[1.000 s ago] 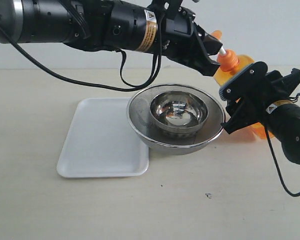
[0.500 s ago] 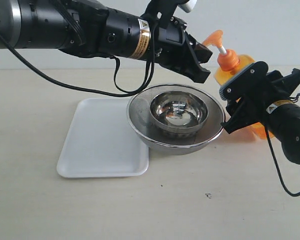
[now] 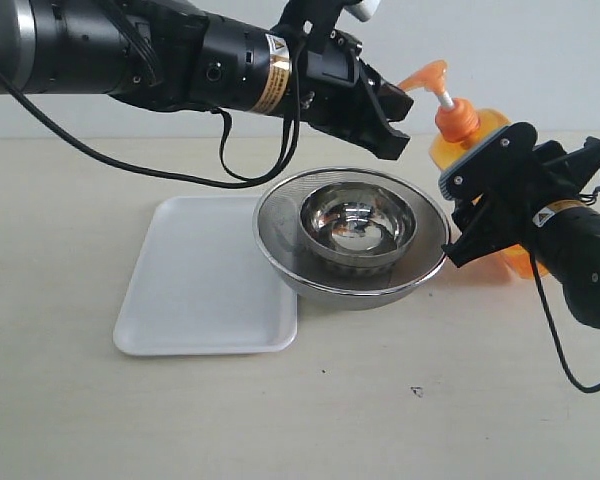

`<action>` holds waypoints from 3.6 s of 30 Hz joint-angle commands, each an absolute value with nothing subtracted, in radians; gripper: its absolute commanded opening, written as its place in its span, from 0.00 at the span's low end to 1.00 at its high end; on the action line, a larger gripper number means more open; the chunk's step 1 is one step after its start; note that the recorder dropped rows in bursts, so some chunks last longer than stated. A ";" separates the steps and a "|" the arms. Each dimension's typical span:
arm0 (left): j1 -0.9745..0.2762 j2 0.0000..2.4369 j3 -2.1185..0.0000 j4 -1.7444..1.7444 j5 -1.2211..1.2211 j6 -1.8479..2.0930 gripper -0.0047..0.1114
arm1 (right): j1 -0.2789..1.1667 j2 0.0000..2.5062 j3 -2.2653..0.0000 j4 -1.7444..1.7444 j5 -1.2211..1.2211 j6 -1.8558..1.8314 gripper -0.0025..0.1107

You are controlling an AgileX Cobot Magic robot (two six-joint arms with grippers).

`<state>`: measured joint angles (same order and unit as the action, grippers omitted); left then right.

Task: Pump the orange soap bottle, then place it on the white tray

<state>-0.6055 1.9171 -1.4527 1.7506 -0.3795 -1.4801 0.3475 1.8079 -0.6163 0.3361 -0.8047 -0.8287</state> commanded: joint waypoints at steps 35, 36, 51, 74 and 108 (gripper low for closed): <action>-0.606 1.899 -1.576 1.744 -0.356 -1.443 0.08 | 0.348 1.813 -0.610 0.353 -0.734 -0.793 0.03; -0.606 1.902 -1.576 1.744 -0.364 -1.443 0.08 | 0.348 1.813 -0.610 0.353 -0.734 -0.793 0.03; -0.641 1.950 -1.619 1.744 -0.398 -1.443 0.08 | 0.348 1.813 -0.622 0.353 -0.728 -0.783 0.03; -0.641 1.979 -1.619 1.744 -0.366 -1.443 0.08 | 0.348 1.813 -0.622 0.351 -0.736 -0.764 0.03; -0.641 2.036 -1.619 1.744 -0.414 -1.468 0.08 | 0.348 1.813 -0.622 0.351 -0.736 -0.764 0.03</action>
